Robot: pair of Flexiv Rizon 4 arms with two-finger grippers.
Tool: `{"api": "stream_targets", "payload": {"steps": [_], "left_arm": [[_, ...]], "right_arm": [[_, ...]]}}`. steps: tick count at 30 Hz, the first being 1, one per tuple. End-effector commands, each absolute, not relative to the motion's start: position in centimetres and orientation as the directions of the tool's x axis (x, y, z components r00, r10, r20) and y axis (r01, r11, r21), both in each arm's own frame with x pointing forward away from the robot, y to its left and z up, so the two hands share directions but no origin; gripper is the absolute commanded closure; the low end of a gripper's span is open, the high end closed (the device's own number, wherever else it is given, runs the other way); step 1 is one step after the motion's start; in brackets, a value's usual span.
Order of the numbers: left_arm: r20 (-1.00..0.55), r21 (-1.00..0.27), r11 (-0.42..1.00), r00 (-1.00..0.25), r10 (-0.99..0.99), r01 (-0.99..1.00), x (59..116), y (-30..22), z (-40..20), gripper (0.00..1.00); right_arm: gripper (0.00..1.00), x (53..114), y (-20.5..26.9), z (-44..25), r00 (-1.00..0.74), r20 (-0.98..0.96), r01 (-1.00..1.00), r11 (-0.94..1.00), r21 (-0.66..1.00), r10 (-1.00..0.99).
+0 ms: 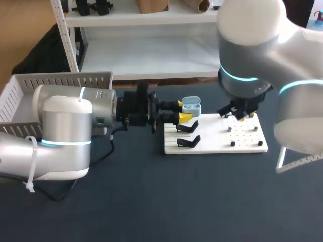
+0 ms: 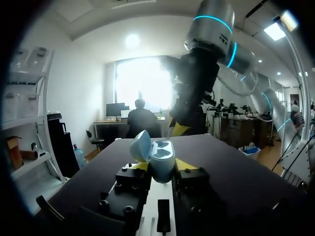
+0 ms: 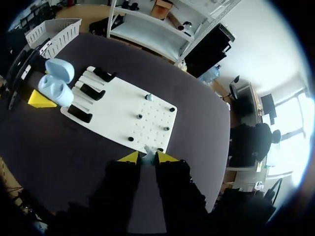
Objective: Pick up each earbud case from the left stands, insert the matching earbuds, close the lid, and place the case in the box.
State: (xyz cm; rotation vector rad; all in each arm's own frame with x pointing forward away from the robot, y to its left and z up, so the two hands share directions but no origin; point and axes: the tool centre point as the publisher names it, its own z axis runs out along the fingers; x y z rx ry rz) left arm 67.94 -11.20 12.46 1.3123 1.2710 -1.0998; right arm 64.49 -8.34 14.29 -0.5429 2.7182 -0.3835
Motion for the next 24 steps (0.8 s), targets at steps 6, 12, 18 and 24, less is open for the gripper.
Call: {"api": "stream_targets", "payload": {"steps": [6, 12, 18, 24], "left_arm": [[-0.991, 0.053, 0.018, 0.050, 0.122, 0.998, 67.8, -11.2, 12.4, 1.00], [-0.991, 0.053, 0.018, 0.050, 0.122, 0.998, 67.8, -11.2, 12.4, 1.00], [-0.991, 0.053, 0.018, 0.050, 0.122, 0.998, 67.8, -11.2, 12.4, 1.00], [-0.991, 0.053, 0.018, 0.050, 0.122, 0.998, 67.8, -11.2, 12.4, 1.00]], "right_arm": [[1.00, 62.1, -2.9, 19.0, -0.903, -0.147, -0.351, 0.891, -0.289, -0.403], [1.00, 61.6, -0.3, 19.5, -0.904, -0.128, -0.371, 0.896, -0.244, -0.409], [1.00, 61.6, -0.3, 19.5, -0.904, -0.128, -0.371, 0.896, -0.244, -0.409], [1.00, 61.6, -0.3, 19.5, -0.904, -0.128, -0.371, 0.896, -0.244, -0.409]]}}
